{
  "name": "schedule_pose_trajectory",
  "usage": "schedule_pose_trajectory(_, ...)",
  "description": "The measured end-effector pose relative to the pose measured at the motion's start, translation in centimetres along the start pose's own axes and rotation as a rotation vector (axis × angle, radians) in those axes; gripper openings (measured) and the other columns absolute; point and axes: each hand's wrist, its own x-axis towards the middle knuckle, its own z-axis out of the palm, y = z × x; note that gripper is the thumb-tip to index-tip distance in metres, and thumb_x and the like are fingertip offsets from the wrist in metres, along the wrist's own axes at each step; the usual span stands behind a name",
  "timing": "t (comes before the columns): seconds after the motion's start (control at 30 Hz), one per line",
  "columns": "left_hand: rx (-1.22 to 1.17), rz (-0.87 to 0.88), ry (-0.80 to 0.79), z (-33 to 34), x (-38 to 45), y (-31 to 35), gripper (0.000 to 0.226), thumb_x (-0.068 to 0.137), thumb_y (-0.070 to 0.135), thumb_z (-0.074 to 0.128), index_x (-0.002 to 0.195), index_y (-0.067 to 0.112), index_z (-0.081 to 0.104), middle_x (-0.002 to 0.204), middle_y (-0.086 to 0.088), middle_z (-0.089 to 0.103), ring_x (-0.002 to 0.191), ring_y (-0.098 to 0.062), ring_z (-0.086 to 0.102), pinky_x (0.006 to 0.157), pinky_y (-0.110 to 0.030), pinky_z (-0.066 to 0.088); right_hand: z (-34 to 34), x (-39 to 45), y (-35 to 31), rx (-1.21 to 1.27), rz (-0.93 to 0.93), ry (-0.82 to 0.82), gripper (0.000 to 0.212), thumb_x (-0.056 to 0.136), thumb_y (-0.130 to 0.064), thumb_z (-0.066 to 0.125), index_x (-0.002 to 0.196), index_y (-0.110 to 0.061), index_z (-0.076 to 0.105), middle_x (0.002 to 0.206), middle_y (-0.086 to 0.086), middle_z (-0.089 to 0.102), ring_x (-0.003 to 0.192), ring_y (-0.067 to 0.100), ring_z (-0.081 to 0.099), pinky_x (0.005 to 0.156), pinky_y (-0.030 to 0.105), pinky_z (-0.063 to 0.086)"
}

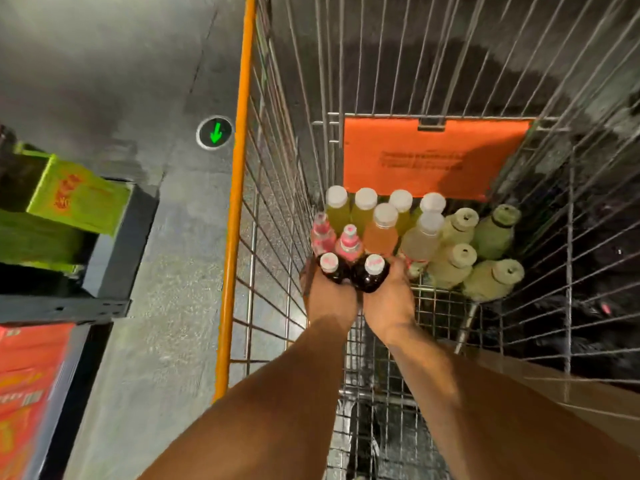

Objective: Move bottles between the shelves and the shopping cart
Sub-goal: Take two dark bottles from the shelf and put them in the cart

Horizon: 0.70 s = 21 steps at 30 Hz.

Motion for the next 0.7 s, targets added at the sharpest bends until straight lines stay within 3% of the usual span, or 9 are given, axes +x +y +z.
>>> schedule_pose_trajectory(0.07, -0.061, -0.017, 0.032, 0.0, -0.2, -0.2, 0.063, 0.085, 0.002, 0.059, 0.144, 0.017, 0.043, 0.139, -0.009, 0.054, 0.128, -0.028, 0.052, 0.106, -0.045, 0.044, -0.1, 0.1, -0.5, 0.029, 0.006, 0.012, 0.054, 0.080, -0.025, 0.070, 0.124, -0.019, 0.038, 0.117, 0.009, 0.062, 0.104, 0.033, 0.062, 0.086, 0.046, 0.052)
schedule_pose_trajectory(0.2, -0.011, 0.000, 0.104, -0.1, -1.0, -0.5, 0.058, 0.084, 0.008, 0.060, 0.138, 0.025, 0.050, 0.138, 0.001, 0.056, 0.128, -0.020, 0.052, 0.110, -0.038, 0.039, -0.6, -1.1, -0.4, 0.077, 0.046, 0.001, 0.074, 0.073, -0.024, 0.080, 0.133, -0.019, 0.036, 0.117, 0.011, 0.063, 0.105, 0.034, 0.062, 0.089, 0.046, 0.051)
schedule_pose_trajectory(0.3, 0.042, 0.010, 0.142, -0.7, -1.5, -0.1, 0.053, 0.084, 0.009, 0.060, 0.134, 0.023, 0.054, 0.140, 0.005, 0.055, 0.130, -0.017, 0.051, 0.112, -0.033, 0.037, -1.1, -1.6, -0.4, 0.048, 0.036, -0.070, 0.079, 0.075, -0.019, 0.078, 0.137, -0.025, 0.029, 0.117, 0.009, 0.063, 0.103, 0.033, 0.063, 0.086, 0.038, 0.051)
schedule_pose_trajectory(0.43, 0.041, 0.059, 0.102, -2.3, -3.0, 1.4, 0.050, 0.083, 0.006, 0.055, 0.131, 0.020, 0.055, 0.136, 0.001, 0.056, 0.127, -0.021, 0.052, 0.110, -0.038, 0.040, -2.4, -3.4, -1.4, 0.041, -0.048, -0.085, 0.087, 0.077, -0.015, 0.077, 0.143, -0.037, 0.024, 0.136, 0.004, 0.051, 0.119, 0.027, 0.055, 0.101, 0.038, 0.045)
schedule_pose_trajectory(0.5, 0.023, 0.103, 0.079, -3.5, -4.5, 2.2, 0.051, 0.081, 0.005, 0.055, 0.129, 0.021, 0.055, 0.130, -0.001, 0.057, 0.120, -0.023, 0.056, 0.104, -0.036, 0.043, -3.6, -5.0, -2.2, 0.033, -0.090, -0.060, 0.087, 0.077, -0.018, 0.079, 0.145, -0.034, 0.027, 0.142, 0.002, 0.045, 0.125, 0.026, 0.051, 0.104, 0.041, 0.044)
schedule_pose_trajectory(0.6, 0.049, 0.164, 0.005, -5.8, -7.0, 2.9, 0.047, 0.082, 0.008, 0.055, 0.128, 0.019, 0.054, 0.123, -0.006, 0.060, 0.112, -0.029, 0.059, 0.097, -0.035, 0.048, -6.1, -8.3, -3.1, 0.048, -0.184, 0.032, 0.070, 0.074, -0.017, 0.082, 0.135, -0.019, 0.045, 0.132, 0.005, 0.052, 0.115, 0.010, 0.056, 0.090, 0.020, 0.047)
schedule_pose_trajectory(0.63, 0.064, 0.182, -0.047, -6.6, -7.9, 3.0, 0.048, 0.084, 0.010, 0.055, 0.131, 0.019, 0.052, 0.125, -0.006, 0.060, 0.114, -0.028, 0.059, 0.099, -0.036, 0.047, -7.1, -9.9, -3.4, 0.040, -0.171, 0.038, 0.071, 0.075, -0.020, 0.081, 0.134, -0.019, 0.044, 0.131, 0.005, 0.049, 0.114, 0.006, 0.055, 0.090, 0.020, 0.048)
schedule_pose_trajectory(0.7, 0.089, 0.239, -0.149, -8.6, -9.8, 3.0, 0.051, 0.087, 0.016, 0.055, 0.137, 0.020, 0.049, 0.131, -0.006, 0.056, 0.119, -0.029, 0.056, 0.104, -0.038, 0.045, -8.8, -13.4, -4.3, 0.033, -0.076, 0.055, 0.084, 0.075, -0.023, 0.079, 0.145, -0.019, 0.033, 0.142, 0.010, 0.042, 0.120, 0.020, 0.051, 0.102, 0.042, 0.046)
